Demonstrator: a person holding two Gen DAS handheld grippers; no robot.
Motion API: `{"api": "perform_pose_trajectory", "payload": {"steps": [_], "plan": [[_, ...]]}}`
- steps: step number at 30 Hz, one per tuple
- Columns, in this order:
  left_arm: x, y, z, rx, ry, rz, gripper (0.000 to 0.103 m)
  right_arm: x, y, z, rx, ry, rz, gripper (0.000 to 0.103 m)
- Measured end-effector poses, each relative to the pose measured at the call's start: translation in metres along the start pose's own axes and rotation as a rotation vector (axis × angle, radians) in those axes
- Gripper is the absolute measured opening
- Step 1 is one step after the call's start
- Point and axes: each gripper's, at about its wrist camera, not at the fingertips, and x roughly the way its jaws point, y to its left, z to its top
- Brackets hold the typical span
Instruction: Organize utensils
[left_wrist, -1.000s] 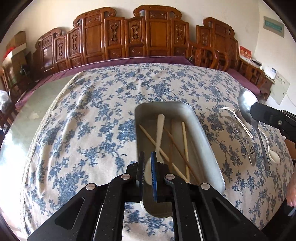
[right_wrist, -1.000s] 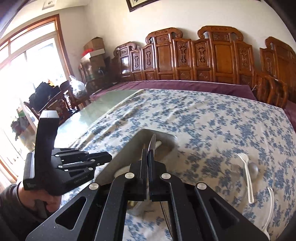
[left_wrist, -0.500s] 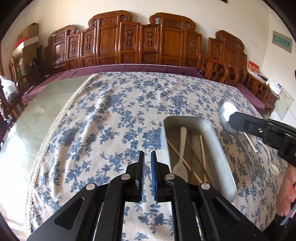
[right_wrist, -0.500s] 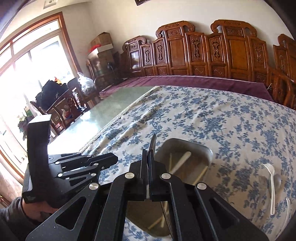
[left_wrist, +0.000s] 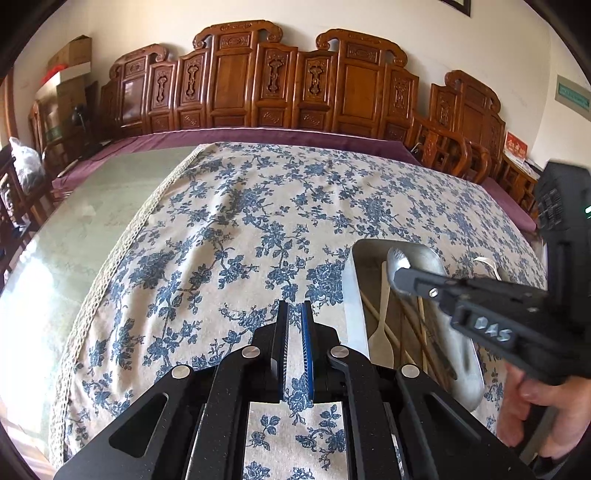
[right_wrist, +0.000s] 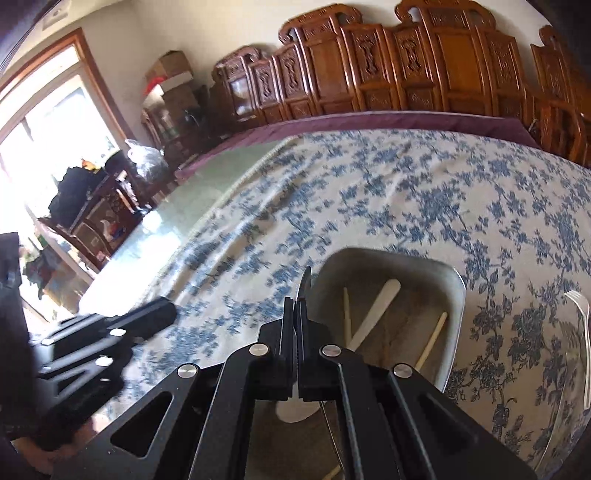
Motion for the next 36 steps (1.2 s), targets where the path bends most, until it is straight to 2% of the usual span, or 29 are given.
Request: {"api": "perform_pose_trajectory", "payload": {"steps": [9, 20, 22, 24, 29, 32, 36], "plan": [[0.0, -0.004, 0.0, 0.007, 0.001, -0.005, 0.006, 0.018, -0.024, -0.004, 0.018, 0.048, -0.081, 0.002], [0.001, -0.013, -0.001, 0.026, 0.004, -0.013, 0.006, 0.01, -0.04, -0.002, 0.014, 0.051, -0.094, 0.006], [0.0, -0.016, -0.001, 0.029, 0.0, -0.021, 0.008, -0.003, -0.04, -0.002, -0.001, 0.03, -0.079, 0.006], [-0.001, -0.02, -0.001, 0.033, -0.006, -0.028, 0.013, -0.019, -0.041, -0.003, -0.018, 0.011, -0.082, 0.006], [-0.005, -0.043, -0.002, 0.061, -0.018, -0.059, 0.016, -0.07, -0.051, -0.015, -0.051, -0.039, -0.104, 0.006], [-0.006, -0.06, -0.003, 0.084, -0.018, -0.082, 0.021, -0.104, -0.068, -0.033, -0.078, -0.053, -0.168, 0.006], [-0.007, -0.086, -0.009, 0.13, -0.013, -0.104, 0.022, -0.139, -0.099, -0.059, -0.088, -0.05, -0.26, 0.006]]}}
